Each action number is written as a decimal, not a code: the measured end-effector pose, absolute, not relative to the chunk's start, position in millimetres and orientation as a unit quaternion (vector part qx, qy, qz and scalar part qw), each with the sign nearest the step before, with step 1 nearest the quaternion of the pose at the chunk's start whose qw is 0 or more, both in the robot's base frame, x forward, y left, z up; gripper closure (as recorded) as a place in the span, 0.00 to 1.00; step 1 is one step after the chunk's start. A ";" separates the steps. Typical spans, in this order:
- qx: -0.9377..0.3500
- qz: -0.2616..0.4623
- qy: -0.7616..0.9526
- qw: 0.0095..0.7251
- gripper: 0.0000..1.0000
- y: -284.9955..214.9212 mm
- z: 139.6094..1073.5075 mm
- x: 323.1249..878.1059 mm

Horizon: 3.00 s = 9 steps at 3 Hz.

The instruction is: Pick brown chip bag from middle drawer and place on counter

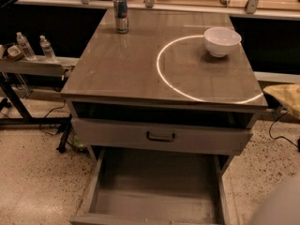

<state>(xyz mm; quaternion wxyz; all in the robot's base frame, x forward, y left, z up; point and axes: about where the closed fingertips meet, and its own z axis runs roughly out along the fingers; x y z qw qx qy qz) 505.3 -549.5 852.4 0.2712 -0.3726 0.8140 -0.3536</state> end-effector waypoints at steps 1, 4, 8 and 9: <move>-0.398 -0.342 0.798 0.297 1.00 -560.0 897.3 509.2; -0.606 -0.262 0.644 0.387 1.00 -459.0 939.3 589.7; -0.607 -0.244 0.590 0.473 1.00 -380.1 1002.8 610.0; -0.618 -0.227 0.563 0.500 1.00 -347.4 1018.6 629.2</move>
Offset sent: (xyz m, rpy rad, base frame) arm 0.0546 -0.0508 0.1034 -0.0645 -0.0615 0.3968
